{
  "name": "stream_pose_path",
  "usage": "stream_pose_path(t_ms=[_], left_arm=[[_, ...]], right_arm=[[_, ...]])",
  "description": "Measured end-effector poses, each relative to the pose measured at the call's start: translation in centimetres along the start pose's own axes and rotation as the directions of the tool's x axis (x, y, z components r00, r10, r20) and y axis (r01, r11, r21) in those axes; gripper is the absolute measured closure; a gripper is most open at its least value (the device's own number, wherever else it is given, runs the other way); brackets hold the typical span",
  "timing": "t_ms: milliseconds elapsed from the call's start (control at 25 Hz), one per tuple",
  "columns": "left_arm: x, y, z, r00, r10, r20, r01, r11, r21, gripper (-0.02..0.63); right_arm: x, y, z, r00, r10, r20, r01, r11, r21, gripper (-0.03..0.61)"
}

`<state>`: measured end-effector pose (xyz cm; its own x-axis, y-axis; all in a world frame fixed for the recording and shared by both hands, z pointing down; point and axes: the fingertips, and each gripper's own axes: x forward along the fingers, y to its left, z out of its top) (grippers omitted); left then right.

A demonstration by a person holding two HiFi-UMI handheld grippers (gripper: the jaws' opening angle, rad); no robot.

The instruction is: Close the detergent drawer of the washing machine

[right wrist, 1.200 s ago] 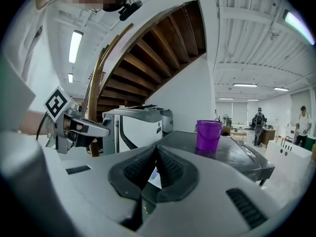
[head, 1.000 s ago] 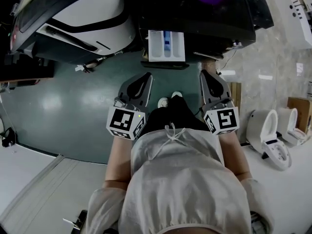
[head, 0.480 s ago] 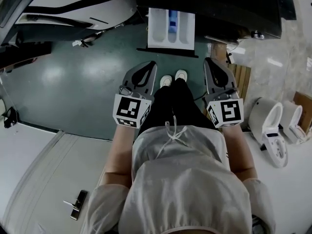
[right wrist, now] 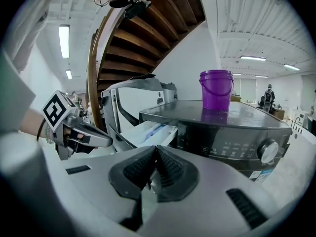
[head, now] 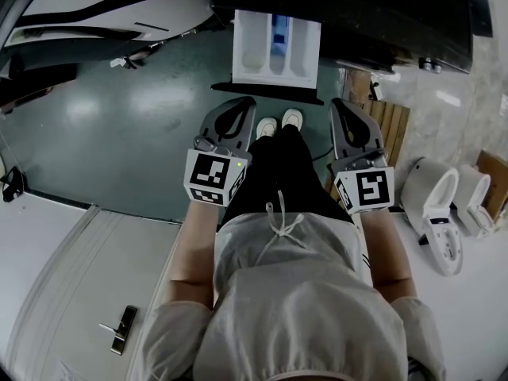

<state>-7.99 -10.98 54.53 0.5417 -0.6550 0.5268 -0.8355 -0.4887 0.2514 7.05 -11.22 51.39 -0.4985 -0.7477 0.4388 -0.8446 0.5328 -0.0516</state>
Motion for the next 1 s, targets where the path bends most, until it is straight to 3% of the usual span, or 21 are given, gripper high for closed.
stream_pose_path(t_ms=[320,1000], left_arm=[[0.6,0.1,0.3,1.000,0.014,0.023,-0.012,0.998,-0.063,0.595],[2.2,1.1,1.8,0.999,0.022,0.028,-0.021,0.998,-0.058,0.595]], right_arm=[[-0.1,-1.0,0.7,1.000,-0.020,0.007,0.020,1.000,-0.008,0.572],[1.1,-2.2,1.8,0.999,-0.051,0.011,0.051,0.999,0.003,0.572]])
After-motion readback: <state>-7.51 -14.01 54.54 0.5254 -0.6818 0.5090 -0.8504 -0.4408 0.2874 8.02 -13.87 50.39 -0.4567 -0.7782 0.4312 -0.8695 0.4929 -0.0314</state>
